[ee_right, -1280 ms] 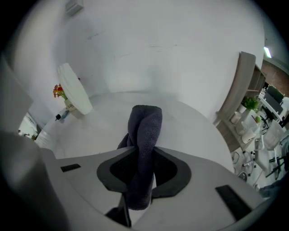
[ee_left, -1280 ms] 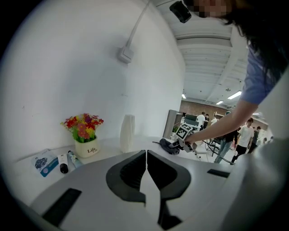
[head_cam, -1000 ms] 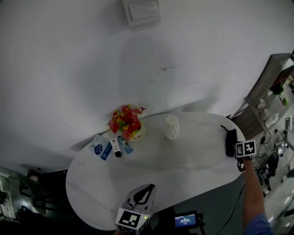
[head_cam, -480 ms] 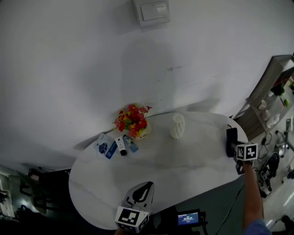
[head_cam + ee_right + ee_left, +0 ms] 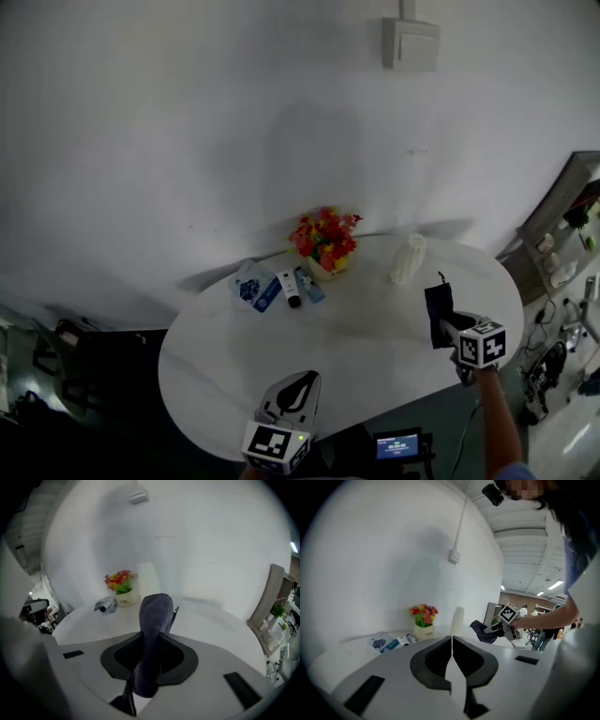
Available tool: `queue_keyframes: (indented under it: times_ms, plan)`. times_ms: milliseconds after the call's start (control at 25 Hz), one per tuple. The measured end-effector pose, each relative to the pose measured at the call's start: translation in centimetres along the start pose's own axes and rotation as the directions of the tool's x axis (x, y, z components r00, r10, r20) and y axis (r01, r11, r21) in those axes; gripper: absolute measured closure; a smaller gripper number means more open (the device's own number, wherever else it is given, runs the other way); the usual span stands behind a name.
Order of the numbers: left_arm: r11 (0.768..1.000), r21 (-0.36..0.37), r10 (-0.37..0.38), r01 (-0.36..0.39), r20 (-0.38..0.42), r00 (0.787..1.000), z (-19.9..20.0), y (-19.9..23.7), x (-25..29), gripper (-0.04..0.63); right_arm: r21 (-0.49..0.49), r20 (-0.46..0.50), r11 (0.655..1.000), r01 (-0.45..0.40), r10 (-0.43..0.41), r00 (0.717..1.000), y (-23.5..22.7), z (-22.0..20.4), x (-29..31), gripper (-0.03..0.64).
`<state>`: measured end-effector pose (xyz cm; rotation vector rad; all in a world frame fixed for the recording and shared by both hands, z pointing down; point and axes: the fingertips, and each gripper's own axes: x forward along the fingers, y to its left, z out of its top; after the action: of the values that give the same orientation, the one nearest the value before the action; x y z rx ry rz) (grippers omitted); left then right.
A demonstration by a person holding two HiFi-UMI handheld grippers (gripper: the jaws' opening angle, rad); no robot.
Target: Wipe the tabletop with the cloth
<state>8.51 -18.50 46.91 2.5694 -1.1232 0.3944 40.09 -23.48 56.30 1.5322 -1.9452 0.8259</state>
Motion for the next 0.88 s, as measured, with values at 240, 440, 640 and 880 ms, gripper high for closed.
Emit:
queue_keyframes:
  times_ms: [240,440,640,880]
  plan:
    - [0.995,-0.035,0.098,-0.097,0.022,0.995,-2.6,6.3,-7.9,0.575,-0.182,-0.002,0.967,-0.18,0.182,0.983,17.8,2.5,2.3,0.529]
    - [0.978,-0.094,0.189,-0.185,0.042,0.981,-4.7,11.7,-15.2,0.575,-0.319,-0.027,0.893,-0.318,0.327,0.945,33.9,3.2,4.2,0.529]
    - [0.949,-0.151,0.287,-0.276,0.055,0.956,-7.1,16.8,-22.8,0.575,-0.379,-0.09,0.805,-0.456,0.458,0.884,49.3,1.1,6.7,0.529]
    - [0.902,-0.214,0.394,-0.376,0.05,0.918,-10.5,21.2,-30.1,0.575,-0.359,-0.18,0.724,-0.589,0.566,0.805,63.2,-2.7,9.4,0.529]
